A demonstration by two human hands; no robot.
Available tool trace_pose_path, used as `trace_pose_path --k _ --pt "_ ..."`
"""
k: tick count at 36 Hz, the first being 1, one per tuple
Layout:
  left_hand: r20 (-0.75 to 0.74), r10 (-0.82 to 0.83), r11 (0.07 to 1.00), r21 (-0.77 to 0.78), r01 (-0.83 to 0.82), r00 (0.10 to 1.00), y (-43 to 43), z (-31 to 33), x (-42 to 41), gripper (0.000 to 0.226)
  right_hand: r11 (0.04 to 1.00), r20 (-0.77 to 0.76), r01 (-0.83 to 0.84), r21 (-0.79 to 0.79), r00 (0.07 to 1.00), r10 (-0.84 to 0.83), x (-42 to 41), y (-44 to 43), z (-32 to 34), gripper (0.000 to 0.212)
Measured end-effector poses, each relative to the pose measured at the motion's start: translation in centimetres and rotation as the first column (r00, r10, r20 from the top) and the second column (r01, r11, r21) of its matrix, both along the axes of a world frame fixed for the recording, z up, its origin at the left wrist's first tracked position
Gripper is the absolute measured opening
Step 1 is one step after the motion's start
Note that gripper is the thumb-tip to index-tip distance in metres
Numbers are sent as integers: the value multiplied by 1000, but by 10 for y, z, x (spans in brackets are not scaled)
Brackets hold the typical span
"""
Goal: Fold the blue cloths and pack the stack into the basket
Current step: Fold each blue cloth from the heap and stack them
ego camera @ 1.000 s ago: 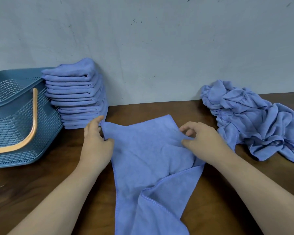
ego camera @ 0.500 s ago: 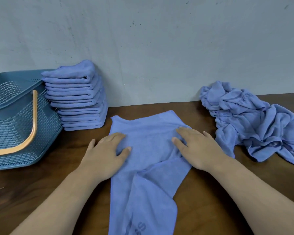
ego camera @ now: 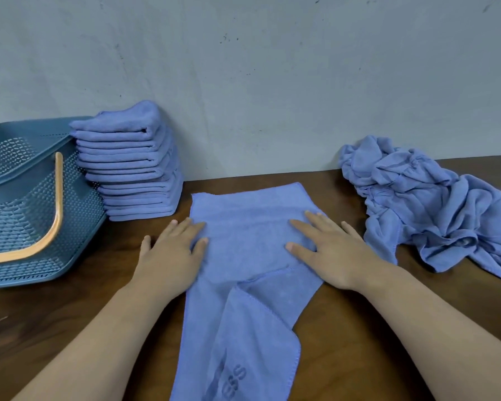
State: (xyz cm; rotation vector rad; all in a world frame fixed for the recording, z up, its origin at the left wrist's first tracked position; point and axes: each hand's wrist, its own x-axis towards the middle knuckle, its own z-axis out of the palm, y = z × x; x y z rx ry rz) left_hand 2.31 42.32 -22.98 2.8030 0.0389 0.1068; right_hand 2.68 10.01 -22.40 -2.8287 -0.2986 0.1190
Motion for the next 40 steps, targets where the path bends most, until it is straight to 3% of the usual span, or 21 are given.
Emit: trace_pose_path --k 4,7,10,12,15,17,19,22,28,32,36,40 --pt "288 107 994 -19 -106 952 4 3 4 39 986 253 133 97 955 -153 15 -1 -3 70" --pt "370 -15 991 -119 64 929 0 7 -4 26 971 380 -82 227 925 -11 6 2 0 53" --pt "340 -228 944 -154 293 912 -10 4 -12 23 887 364 -333 320 907 209 -14 15 13 22" --pt "274 -302 934 -106 341 913 -18 -3 -14 27 839 314 -418 348 895 316 -28 28 24 10" --pt "203 -336 939 -6 344 920 -22 -12 -12 35 840 224 -412 353 909 352 -42 39 33 30" --pt "200 -334 939 -10 343 921 -22 -14 -10 36 879 178 -388 276 920 350 -45 41 31 38" --pt "199 -327 942 -16 336 924 -22 -13 -10 35 888 130 -390 243 920 369 -46 43 30 33" --pt "192 -330 940 -19 340 924 -23 -9 -12 34 858 63 -387 337 919 390 -48 44 31 21" --pt "182 -348 927 -81 367 919 -22 -3 -18 34 772 12 -158 616 981 191 -75 41 37 25" --pt "267 -338 890 -222 399 902 -18 1 -23 26 695 -14 -40 718 997 73 -116 28 28 24" --pt "340 -269 861 -335 383 901 -17 6 -31 20 627 -29 46 778 999 -37 -160 7 20 2" --pt "382 -174 864 -384 327 908 -17 12 -51 17 551 -1 75 831 991 -133 -198 -15 23 11"
